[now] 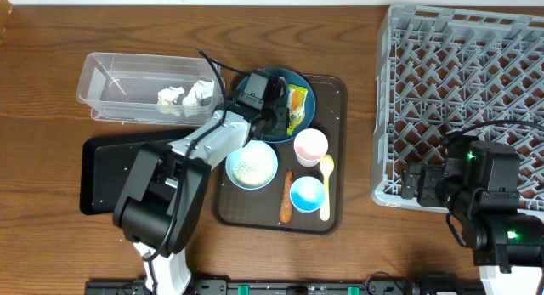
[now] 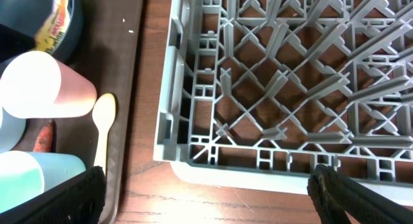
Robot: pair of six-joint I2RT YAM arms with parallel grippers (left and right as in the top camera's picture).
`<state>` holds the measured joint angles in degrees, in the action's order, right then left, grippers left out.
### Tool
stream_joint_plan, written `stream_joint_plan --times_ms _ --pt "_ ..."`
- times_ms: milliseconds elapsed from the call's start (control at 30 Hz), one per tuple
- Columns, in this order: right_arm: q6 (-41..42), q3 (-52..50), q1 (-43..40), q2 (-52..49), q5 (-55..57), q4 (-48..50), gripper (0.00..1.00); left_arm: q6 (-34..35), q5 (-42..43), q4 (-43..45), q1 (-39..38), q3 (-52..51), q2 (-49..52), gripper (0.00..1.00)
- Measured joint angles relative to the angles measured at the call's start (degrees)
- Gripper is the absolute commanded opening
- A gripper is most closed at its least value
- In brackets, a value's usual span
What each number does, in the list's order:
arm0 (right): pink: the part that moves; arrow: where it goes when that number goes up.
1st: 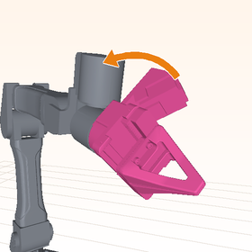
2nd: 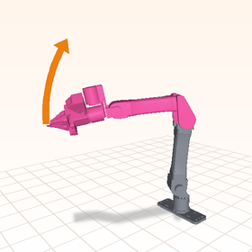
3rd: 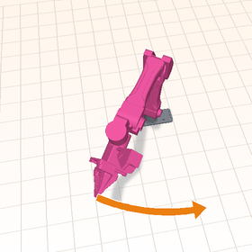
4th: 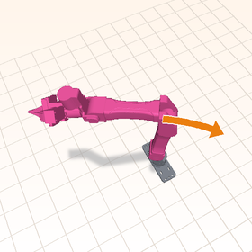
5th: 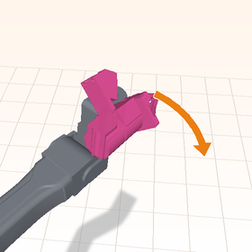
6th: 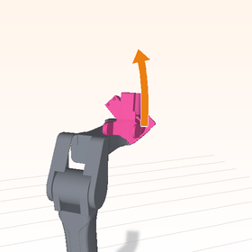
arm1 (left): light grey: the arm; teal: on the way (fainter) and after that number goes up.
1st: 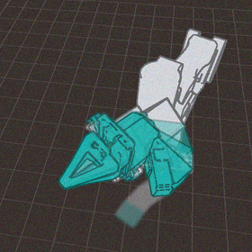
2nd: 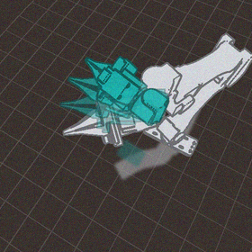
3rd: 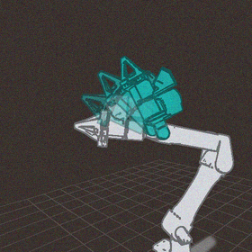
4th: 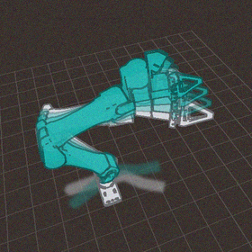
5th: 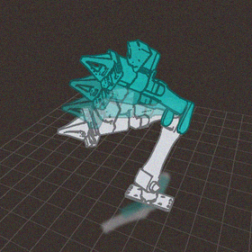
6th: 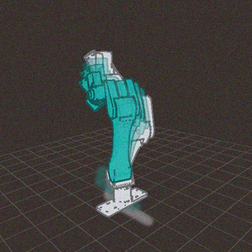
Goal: Sort waste into correct bins and load items into the dishwasher rack
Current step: 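Carry the yellow wrapper to the clear bin and release it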
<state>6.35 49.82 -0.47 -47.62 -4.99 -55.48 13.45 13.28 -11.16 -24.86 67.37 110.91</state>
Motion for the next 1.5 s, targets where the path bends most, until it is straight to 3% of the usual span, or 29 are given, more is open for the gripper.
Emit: stream_joint_plan --times_ms 367,567,867,933,1067,1300,1433,1500 --pt "0.0 0.0 0.0 0.0 -0.2 0.0 0.99 -4.5 -10.5 -5.6 3.5 0.0 -17.9 0.06" --pt "0.0 0.0 0.0 0.0 -0.2 0.0 0.99 -5.2 -12.6 -5.8 12.4 0.0 -23.5 0.06" --pt "0.0 0.0 0.0 0.0 -0.2 0.0 0.99 -5.8 -13.7 -8.6 25.8 0.0 -22.7 0.08" --pt "0.0 0.0 0.0 0.0 -0.2 0.0 0.99 -5.8 -13.7 -8.8 27.3 0.0 -22.3 0.14" --pt "0.0 0.0 0.0 0.0 -0.2 0.0 0.99 -5.8 -13.7 -8.9 29.0 0.0 -21.4 0.47" --pt "0.0 0.0 0.0 0.0 -0.2 -0.1 0.99 -6.0 -12.0 -11.5 29.2 0.0 -21.2 0.54" --pt "0.0 0.0 0.0 0.0 -0.2 -0.2 0.99 -6.0 -7.2 -15.5 28.8 0.0 -21.2 0.68" --pt "0.0 0.0 0.0 0.0 -0.2 -0.2 0.99 -5.9 -3.9 -18.2 28.2 0.0 -21.2 0.69"
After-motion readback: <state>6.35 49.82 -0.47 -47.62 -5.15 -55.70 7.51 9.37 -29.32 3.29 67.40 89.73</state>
